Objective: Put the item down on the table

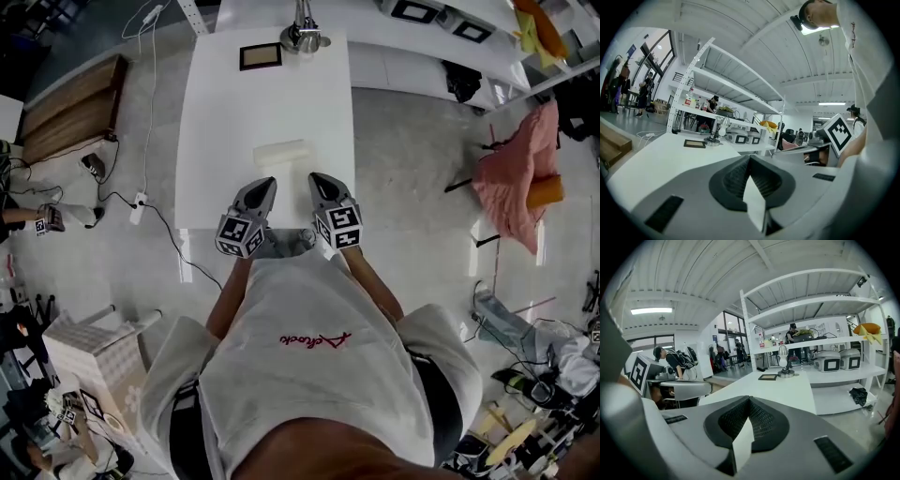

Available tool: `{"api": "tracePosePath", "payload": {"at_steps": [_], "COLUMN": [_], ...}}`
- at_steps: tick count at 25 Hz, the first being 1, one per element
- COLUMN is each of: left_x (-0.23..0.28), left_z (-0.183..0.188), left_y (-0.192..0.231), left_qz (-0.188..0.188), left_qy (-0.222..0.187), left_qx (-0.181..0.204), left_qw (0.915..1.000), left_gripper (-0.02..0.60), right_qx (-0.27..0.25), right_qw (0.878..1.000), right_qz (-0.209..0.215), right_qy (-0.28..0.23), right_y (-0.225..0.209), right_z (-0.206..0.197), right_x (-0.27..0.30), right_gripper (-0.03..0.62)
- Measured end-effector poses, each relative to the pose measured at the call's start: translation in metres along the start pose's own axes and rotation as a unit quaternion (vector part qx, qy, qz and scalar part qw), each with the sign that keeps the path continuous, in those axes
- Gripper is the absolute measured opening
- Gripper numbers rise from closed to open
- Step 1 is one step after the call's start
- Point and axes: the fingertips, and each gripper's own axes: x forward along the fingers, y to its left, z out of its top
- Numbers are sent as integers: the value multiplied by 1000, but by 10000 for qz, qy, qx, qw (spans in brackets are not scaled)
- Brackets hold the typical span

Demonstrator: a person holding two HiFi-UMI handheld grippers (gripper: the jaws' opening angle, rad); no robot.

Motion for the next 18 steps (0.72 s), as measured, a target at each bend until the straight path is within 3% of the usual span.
{"api": "tracePosePath", "payload": {"at_steps": [6, 18], "left_x": [-8, -74], "left_z": [-1, -20], "left_y": [-5, -12], "left_qz": [-7, -31], "left_qy": [-8, -77], "left_qx": [27, -75], "left_qw": [10000, 9999], "left_gripper": [12, 12], "right_qx": [-26, -156], "right_qw": [9999, 9996], "right_qz": [-71, -216], "right_qy": [-91, -59], "right_y": [7, 65], "right_z": [0, -13], "right_x": [-13, -35], "right_gripper": [-6, -6]}}
